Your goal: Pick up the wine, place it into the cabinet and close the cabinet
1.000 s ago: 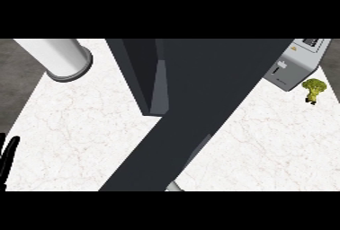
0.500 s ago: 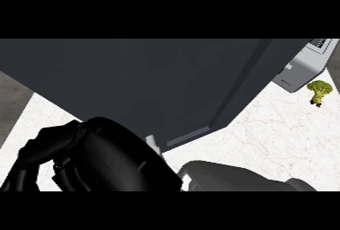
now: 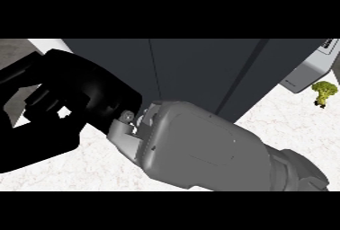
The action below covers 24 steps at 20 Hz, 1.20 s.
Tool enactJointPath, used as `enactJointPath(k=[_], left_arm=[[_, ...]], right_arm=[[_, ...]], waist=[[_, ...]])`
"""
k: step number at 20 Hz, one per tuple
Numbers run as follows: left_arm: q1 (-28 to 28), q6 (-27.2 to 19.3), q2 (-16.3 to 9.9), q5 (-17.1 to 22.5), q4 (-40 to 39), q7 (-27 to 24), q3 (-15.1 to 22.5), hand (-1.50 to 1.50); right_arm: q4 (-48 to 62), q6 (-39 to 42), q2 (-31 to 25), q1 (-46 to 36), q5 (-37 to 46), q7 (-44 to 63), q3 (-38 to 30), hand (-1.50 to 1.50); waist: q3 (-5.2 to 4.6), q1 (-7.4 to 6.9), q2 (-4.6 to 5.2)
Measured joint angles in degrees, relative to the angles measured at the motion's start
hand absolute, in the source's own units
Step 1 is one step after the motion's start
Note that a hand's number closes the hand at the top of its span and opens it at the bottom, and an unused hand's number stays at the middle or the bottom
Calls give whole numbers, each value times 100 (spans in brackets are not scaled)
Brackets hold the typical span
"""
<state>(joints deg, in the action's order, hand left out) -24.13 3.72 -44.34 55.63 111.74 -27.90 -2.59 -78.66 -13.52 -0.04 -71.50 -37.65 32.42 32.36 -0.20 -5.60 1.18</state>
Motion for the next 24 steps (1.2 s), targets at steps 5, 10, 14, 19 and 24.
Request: enactJointPath(k=[5, 10, 14, 19, 24], left_arm=[[21, 127, -49, 140, -118, 87, -248, -150], [-15, 155, -94, 282, -94, 230, -535, -150], [-44, 182, -95, 327, -92, 310, -670, -150], [-53, 192, -96, 296, -13, 386, -669, -150], [26, 223, -108, 408, 158, 525, -592, -150]], right_arm=[[1046, 1024, 4, -205, -985, -149, -186, 150], [2222, 1330, -9, -508, -861, -906, -517, 150], [2775, 1631, 7, -602, -671, -1432, -599, 150], [2963, 1885, 5, -514, -600, -1897, -583, 150], [3053, 2119, 5, -448, -590, -2248, -602, 150]], waist=[[3, 58, -14], [2, 151, -38], [-31, 154, -120], [-92, 144, -220], [-146, 151, -257]])
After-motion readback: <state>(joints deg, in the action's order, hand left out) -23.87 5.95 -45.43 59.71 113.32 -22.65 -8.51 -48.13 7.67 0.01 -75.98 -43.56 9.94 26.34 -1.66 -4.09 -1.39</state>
